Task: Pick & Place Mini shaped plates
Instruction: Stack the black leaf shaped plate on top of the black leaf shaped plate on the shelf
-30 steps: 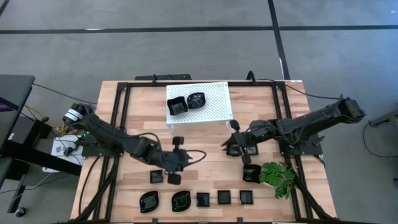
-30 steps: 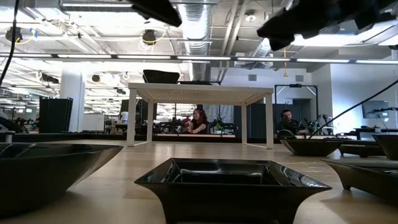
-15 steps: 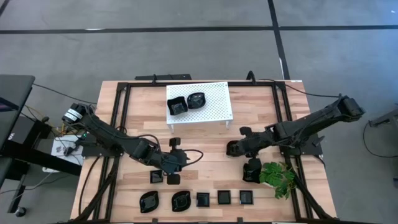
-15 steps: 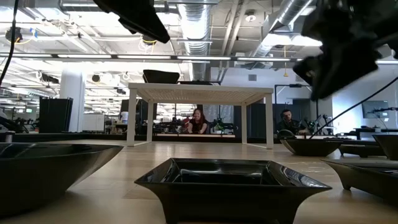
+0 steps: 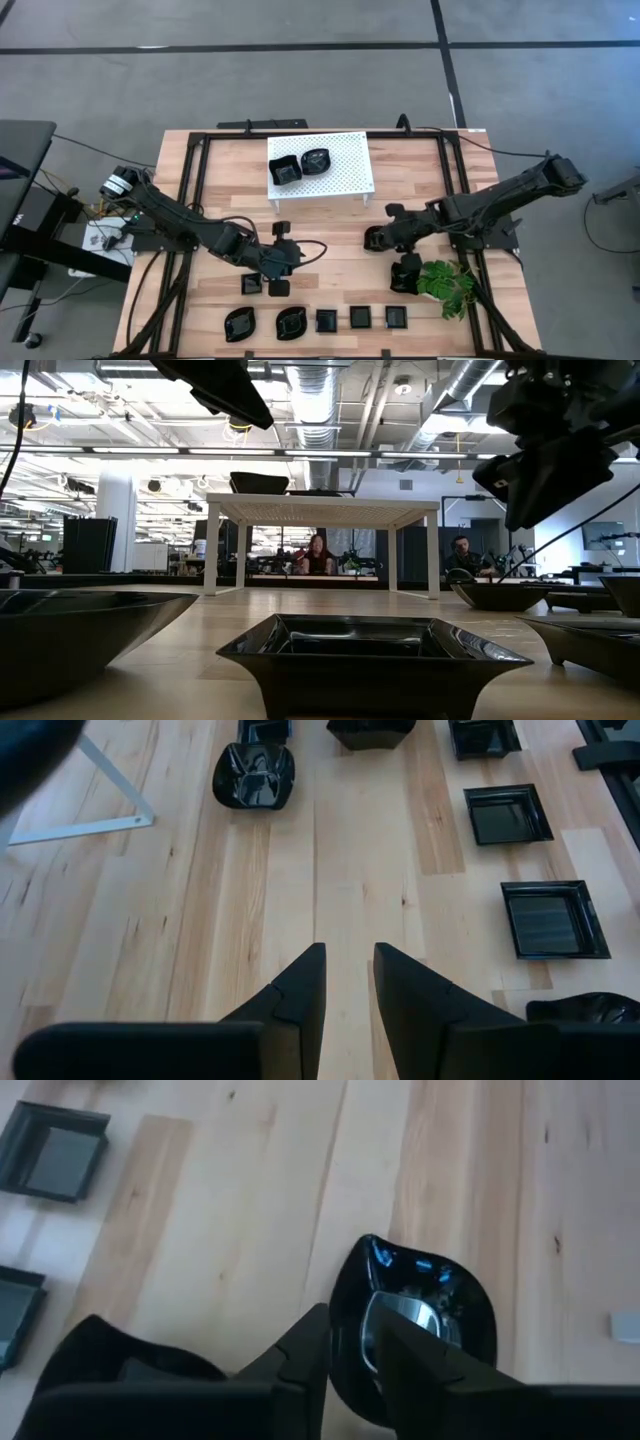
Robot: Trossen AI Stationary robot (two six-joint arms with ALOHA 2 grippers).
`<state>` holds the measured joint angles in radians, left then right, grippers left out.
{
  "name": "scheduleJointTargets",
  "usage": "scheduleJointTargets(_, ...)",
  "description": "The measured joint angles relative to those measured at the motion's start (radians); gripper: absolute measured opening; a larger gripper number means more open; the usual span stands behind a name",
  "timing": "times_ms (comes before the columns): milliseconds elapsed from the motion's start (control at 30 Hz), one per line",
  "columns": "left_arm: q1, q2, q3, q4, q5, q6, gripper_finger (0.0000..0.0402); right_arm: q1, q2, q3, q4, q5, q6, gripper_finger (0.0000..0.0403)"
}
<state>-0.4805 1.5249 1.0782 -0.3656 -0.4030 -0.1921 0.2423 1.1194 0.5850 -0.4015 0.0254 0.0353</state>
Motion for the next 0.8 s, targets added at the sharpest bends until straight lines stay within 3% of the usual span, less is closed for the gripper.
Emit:
scheduleJointTargets(400, 0.0, 0.0, 0.0, 0.008, 0.0, 0.0, 0.0089, 0.054, 0.0, -0.069, 0.001, 0.001, 0.01, 0.0186)
scheduleJointTargets(800, 0.0, 0.0, 0.0, 0.013, 0.0, 0.0, 0.0089, 0.056, 0.063, -0.127, 0.132, 0.05, 0.008, 0.018)
